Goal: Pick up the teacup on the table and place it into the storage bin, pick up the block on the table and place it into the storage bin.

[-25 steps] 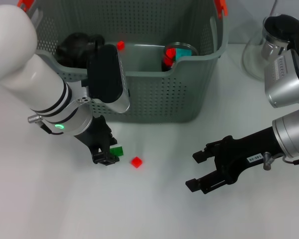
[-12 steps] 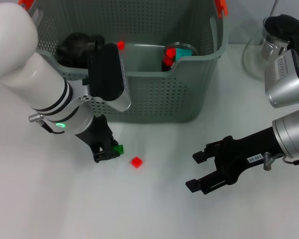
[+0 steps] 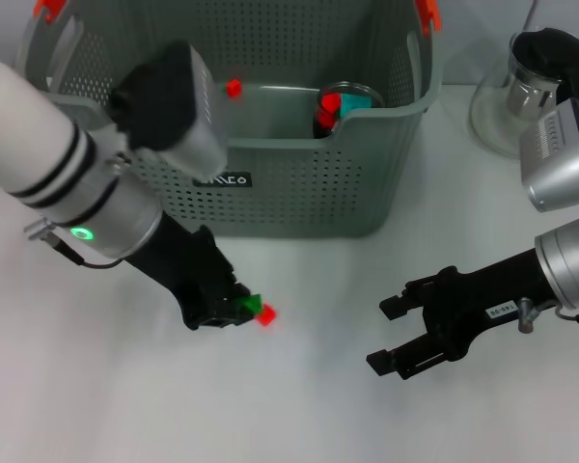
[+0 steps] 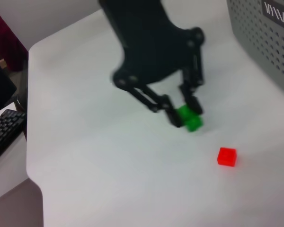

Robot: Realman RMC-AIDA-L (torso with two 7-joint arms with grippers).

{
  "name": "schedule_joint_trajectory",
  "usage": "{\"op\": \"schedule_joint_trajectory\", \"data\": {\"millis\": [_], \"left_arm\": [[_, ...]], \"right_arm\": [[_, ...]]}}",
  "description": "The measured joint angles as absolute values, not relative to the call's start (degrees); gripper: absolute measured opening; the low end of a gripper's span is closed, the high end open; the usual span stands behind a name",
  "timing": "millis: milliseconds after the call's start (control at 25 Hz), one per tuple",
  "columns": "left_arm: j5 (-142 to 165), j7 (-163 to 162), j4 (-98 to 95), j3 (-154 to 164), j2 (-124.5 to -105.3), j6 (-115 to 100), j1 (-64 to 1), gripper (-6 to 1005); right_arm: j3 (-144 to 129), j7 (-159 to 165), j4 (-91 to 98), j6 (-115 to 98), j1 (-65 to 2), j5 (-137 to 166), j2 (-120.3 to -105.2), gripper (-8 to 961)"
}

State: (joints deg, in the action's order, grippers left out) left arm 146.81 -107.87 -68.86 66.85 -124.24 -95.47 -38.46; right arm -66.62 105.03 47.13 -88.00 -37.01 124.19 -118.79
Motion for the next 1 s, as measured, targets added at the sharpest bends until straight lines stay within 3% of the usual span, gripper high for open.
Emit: {"op": "schedule_joint_trajectory", "data": {"millis": [200, 400, 560, 840, 1000], "left_arm": [[135.22, -107.53, -75.71, 58.4, -123.96, -106.15, -37.98, 184], [125.64, -108.58, -78.71, 49.42, -123.48, -106.73, -41.48, 185], [125.12, -112.48, -76.2, 48.32, -122.52, -96.26, -45.3, 184], [126.23, -117.99, -59.11, 50.97, -118.24, -73.04, -53.79, 185], [126.29, -118.15, -52.01, 54.63, -117.6, -62.59, -56.1, 184]], "right_arm": [[-66.62, 105.01, 47.22, -88.22, -37.0, 124.19, -118.54, 908], [-66.64, 104.99, 47.36, -88.29, -37.0, 124.19, -118.52, 907], [-66.64, 105.0, 47.26, -88.35, -37.0, 124.18, -118.5, 901], [-66.62, 104.58, 46.9, -88.34, -37.0, 124.19, -118.48, 886], [-66.61, 104.6, 47.06, -88.33, -37.0, 124.19, -118.47, 877]]}}
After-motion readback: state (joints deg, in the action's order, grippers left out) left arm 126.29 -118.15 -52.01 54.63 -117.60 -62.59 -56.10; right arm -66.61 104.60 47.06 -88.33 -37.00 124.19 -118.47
